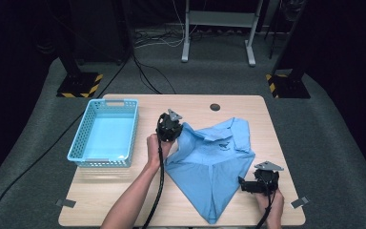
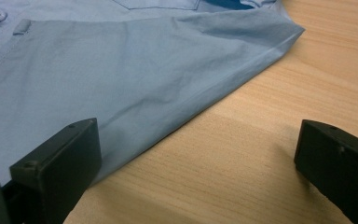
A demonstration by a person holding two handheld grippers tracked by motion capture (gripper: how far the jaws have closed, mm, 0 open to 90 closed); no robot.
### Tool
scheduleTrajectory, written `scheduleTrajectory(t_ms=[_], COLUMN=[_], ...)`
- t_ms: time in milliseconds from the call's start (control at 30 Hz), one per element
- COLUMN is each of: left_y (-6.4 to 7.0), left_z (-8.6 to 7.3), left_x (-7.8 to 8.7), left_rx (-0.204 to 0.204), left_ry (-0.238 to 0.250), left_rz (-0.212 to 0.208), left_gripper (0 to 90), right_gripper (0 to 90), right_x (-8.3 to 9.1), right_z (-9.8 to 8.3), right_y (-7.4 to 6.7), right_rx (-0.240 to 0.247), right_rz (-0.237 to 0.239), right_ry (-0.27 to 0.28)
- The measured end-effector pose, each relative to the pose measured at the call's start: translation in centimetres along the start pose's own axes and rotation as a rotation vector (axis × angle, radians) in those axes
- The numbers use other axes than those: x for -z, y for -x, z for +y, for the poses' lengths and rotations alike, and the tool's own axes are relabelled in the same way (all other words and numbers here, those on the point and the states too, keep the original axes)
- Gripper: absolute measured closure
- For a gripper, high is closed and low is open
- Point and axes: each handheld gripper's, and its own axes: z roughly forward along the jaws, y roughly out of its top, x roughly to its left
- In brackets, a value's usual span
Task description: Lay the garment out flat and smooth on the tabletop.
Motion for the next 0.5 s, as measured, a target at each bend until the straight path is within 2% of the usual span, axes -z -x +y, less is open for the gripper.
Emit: scheduleTrajectory(t_ms=[100,267,400,500], left_y=[-1.5,-3.2,-4.4,-4.9], left_z=[-0.4,-1.0,-1.6,-2.1], left_x=[-0.9,-2.7,-3.9,-4.5], left_rx=[0.025,0.034,0.064,0.074], left_ry=[-0.031,-0.114,-0.179,-0.197], left_rz=[0.032,0.108,0.138,0.165], left_gripper=[84.4,84.2,83.5,82.5], right_gripper=[0.0,0.0,0.0,0.0], right_x=[0.0,0.0,0.0,0.0], right_z=[0.0,0.0,0.0,0.0], right_y=[0.0,0.0,0.0,0.0], right_rx=[-0.001,-0.001,-0.002,-0.002], right_rz=[-0.001,-0.002,-0.003,-0.003], right_ry=[0.000,0.000,0.000,0.000])
